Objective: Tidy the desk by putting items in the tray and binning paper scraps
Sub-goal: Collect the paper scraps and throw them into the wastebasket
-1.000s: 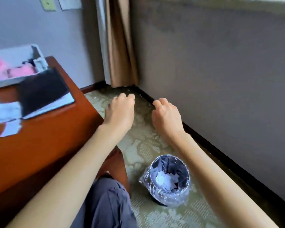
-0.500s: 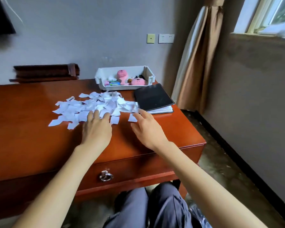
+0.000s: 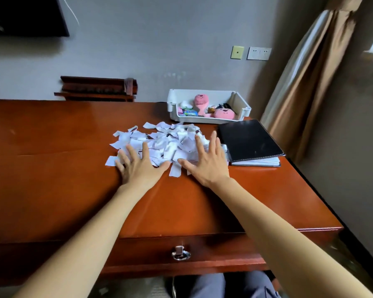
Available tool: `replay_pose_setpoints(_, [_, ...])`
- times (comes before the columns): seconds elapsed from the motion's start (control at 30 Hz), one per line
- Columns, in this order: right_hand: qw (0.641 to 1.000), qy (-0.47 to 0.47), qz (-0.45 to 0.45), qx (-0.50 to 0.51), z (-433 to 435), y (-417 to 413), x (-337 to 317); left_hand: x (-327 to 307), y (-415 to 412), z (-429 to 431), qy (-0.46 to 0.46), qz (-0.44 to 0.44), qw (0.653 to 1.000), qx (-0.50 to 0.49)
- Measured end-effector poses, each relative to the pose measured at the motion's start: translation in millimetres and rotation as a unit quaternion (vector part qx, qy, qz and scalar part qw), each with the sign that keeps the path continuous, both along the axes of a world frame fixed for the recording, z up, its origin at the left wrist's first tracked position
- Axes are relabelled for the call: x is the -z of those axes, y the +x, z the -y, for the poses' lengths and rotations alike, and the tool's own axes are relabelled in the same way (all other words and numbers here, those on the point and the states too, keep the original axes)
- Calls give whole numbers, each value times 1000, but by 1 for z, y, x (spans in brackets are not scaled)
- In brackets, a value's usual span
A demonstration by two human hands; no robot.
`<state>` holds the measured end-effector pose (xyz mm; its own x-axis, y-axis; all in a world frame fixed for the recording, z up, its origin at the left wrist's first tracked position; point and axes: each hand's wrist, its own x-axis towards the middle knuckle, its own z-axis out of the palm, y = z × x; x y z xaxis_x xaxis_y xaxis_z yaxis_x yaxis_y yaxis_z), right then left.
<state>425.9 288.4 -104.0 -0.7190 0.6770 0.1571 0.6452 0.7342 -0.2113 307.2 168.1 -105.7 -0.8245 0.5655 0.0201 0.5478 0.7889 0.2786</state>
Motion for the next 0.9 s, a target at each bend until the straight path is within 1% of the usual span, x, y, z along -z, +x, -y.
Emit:
replay_pose_setpoints(0.07, [999, -32, 27, 13, -2, -4, -1, 3, -7, -5, -11, 2, 1000, 9])
replay_pose_setpoints(0.13, [998, -50, 36, 14, -4, -7, -2, 4, -9, -8, 8, -12, 1000, 22])
replay_pose_setpoints(0.3, [999, 19, 4, -35, -2, -8, -2, -1, -2, -9, 49, -91, 993, 54])
replay_pose_setpoints(0.4, [997, 47, -22, -50, 1, -6, -3, -5, 0, -9, 75, -110, 989, 63])
replay_pose_setpoints(0.47, [996, 52, -33, -61, 3, -2, -6, -6, 0, -8, 120, -89, 986, 67])
replay_pose_setpoints(0.53, [995, 37, -66, -67, 4, 2, -9, -7, -2, -7, 190, -38, 979, 66])
replay_pose_setpoints(0.63, [982, -28, -166, -92, 9, 4, -10, -6, -8, -7, 279, 23, 958, 59])
replay_pose_setpoints(0.67, [977, -54, -178, -103, 12, 3, -10, -6, -10, -7, 299, 39, 952, 52])
replay_pose_setpoints(0.7, [977, -74, -165, -113, 14, 1, -10, -6, -12, -7, 315, 58, 946, 43])
replay_pose_setpoints(0.77, [986, -87, -84, -118, 17, -2, -8, -7, -14, -6, 330, 88, 939, 33])
replay_pose_setpoints(0.83, [991, -66, -6, -118, 18, -4, -6, -8, -16, -7, 339, 97, 935, 21])
replay_pose_setpoints(0.9, [992, -24, 30, -120, 17, -8, -3, -10, -18, -7, 351, 98, 931, 12])
